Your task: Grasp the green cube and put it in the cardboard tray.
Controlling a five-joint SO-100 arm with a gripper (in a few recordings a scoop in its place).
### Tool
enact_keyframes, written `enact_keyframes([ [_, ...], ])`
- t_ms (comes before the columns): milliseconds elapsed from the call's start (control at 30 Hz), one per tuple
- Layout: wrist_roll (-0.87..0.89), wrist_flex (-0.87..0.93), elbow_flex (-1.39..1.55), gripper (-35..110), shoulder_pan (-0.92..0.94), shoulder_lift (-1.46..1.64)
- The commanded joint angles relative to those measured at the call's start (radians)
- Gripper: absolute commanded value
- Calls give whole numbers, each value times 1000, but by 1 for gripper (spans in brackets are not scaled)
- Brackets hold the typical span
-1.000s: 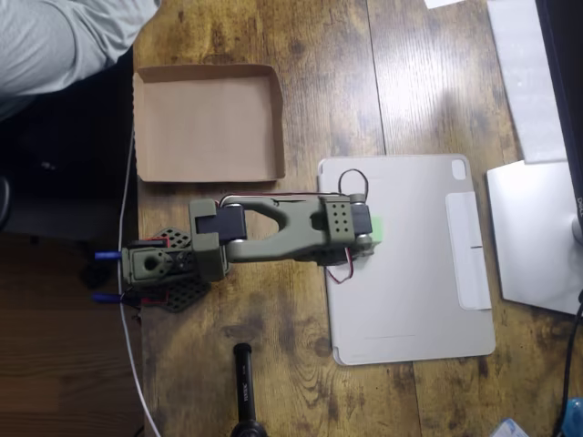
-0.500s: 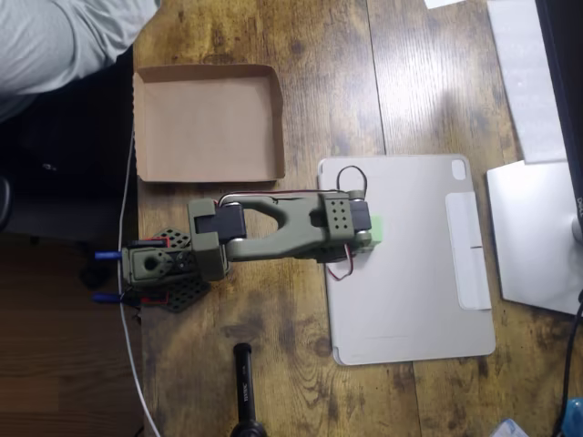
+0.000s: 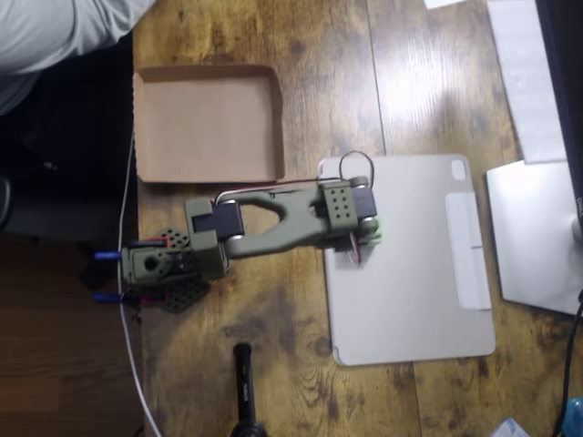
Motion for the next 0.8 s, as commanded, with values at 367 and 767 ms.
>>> enact_keyframes([
  [367, -29, 164, -453, 0, -41, -130],
  [767, 9, 71, -476, 9, -166, -272],
])
